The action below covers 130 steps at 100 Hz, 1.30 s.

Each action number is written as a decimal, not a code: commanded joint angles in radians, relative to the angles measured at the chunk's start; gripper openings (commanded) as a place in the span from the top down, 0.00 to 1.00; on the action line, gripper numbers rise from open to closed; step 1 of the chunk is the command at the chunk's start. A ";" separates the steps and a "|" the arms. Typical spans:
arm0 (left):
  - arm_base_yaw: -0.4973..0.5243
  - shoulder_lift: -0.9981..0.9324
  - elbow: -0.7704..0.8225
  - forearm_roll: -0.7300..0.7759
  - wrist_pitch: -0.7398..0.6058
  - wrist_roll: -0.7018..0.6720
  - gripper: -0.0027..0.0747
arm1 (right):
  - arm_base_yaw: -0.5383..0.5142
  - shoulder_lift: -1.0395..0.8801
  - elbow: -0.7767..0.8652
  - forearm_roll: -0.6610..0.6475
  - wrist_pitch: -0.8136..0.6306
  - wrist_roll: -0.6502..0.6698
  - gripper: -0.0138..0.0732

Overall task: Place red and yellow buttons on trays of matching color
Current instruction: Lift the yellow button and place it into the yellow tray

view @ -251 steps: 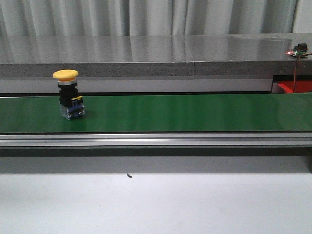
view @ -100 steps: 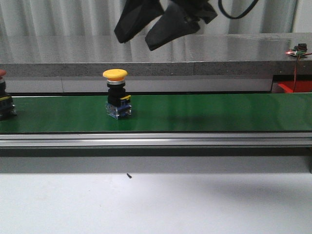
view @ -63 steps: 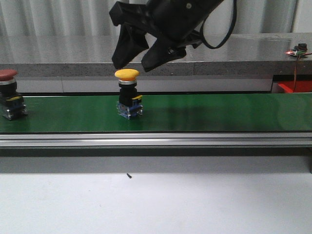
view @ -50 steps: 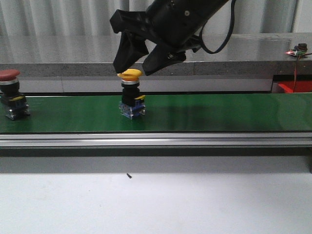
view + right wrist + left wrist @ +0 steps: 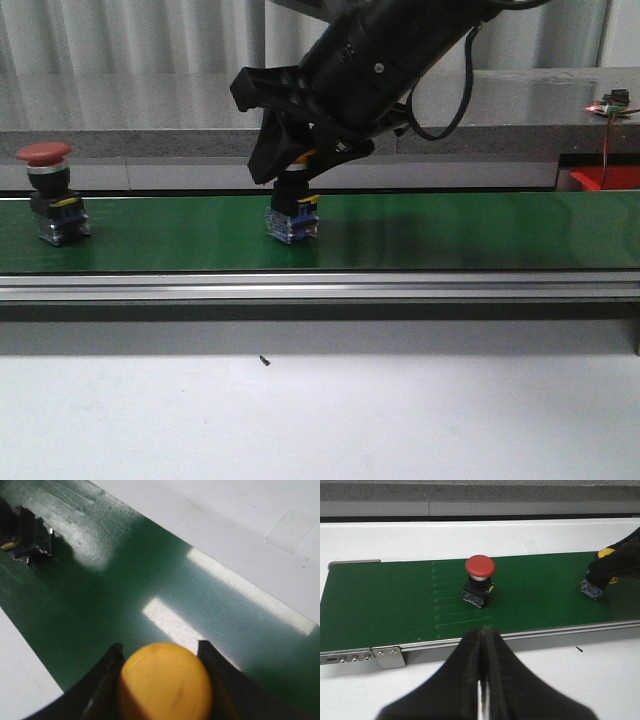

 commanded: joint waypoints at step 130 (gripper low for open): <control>-0.009 0.002 -0.026 -0.023 -0.053 -0.005 0.99 | -0.910 -0.561 0.484 0.000 0.011 -0.002 0.71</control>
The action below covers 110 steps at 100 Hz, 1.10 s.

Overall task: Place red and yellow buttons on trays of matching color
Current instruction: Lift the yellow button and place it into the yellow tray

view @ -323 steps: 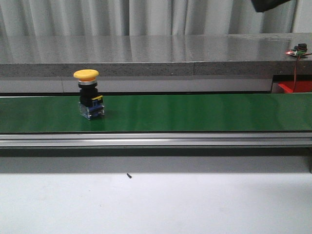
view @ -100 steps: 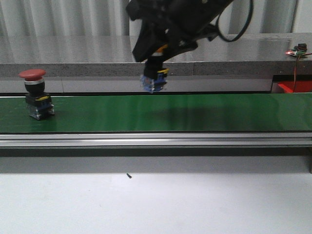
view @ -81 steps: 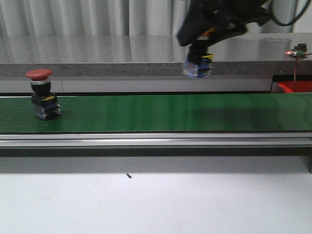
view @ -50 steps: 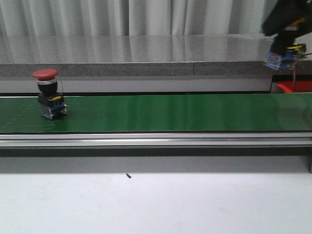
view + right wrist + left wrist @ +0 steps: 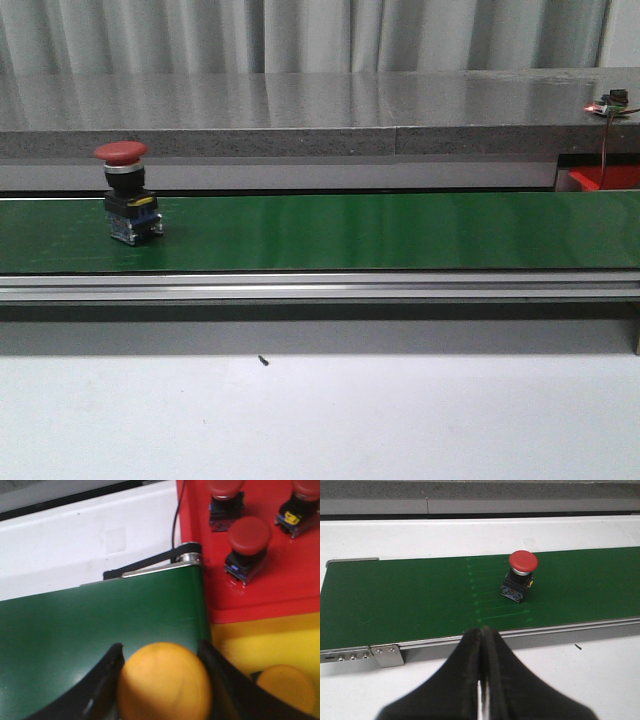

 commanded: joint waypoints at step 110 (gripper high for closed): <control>-0.009 0.002 -0.026 0.011 -0.090 -0.005 0.99 | -0.276 -0.095 0.285 -0.029 -0.256 0.013 0.71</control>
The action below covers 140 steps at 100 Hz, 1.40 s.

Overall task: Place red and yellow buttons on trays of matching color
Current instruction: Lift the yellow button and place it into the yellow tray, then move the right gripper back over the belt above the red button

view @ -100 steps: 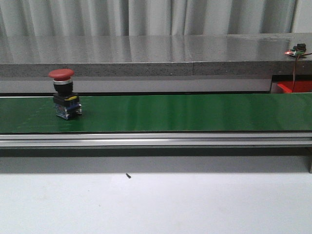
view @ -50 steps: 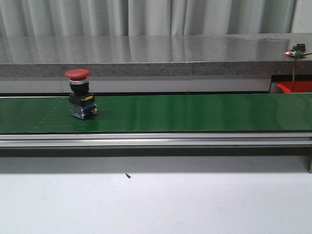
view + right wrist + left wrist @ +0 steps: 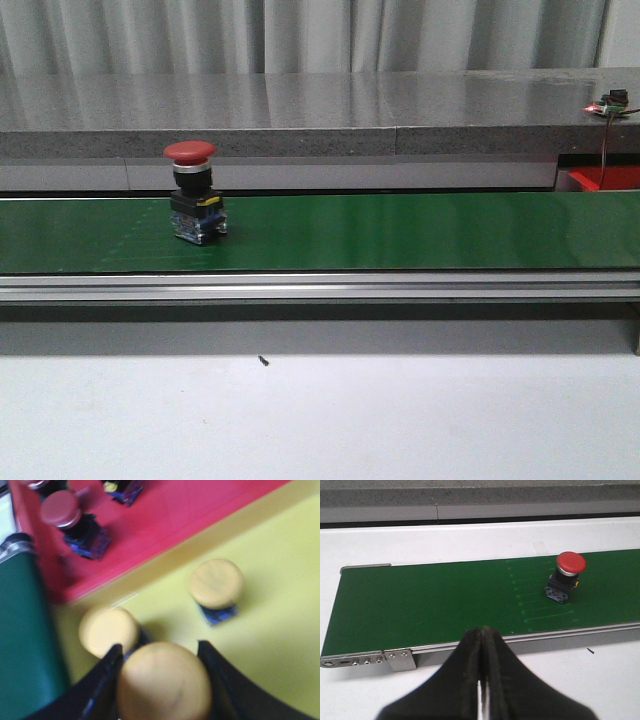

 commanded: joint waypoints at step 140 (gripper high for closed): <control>-0.009 0.002 -0.026 -0.021 -0.068 -0.005 0.99 | 0.028 -0.092 0.109 0.067 -0.304 -0.011 0.22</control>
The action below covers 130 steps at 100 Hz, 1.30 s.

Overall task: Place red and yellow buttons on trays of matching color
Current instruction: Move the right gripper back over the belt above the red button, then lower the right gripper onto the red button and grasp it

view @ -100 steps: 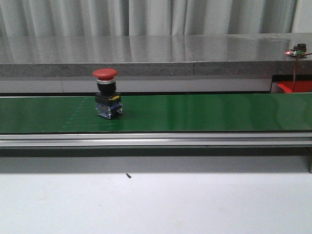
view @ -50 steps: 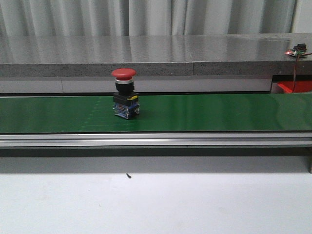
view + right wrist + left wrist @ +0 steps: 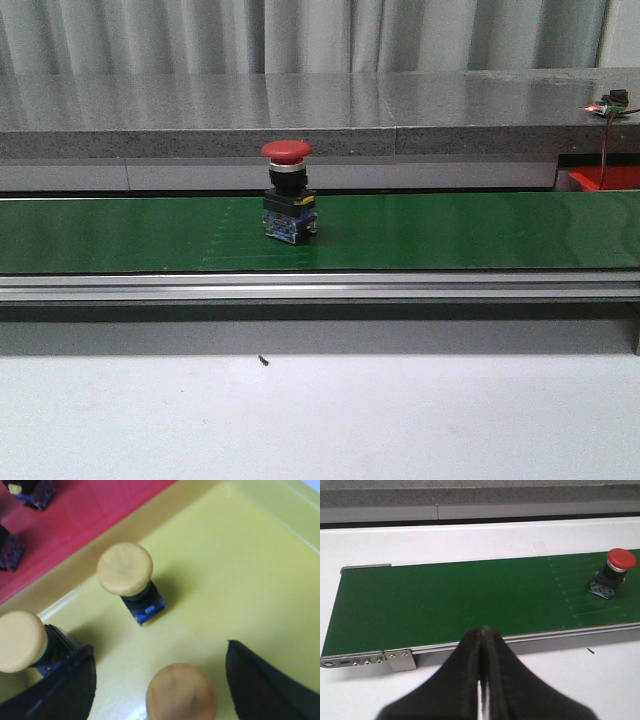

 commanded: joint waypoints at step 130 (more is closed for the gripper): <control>-0.009 0.002 -0.026 -0.021 -0.067 -0.005 0.99 | 0.861 0.244 -0.727 -0.158 0.625 -0.023 0.22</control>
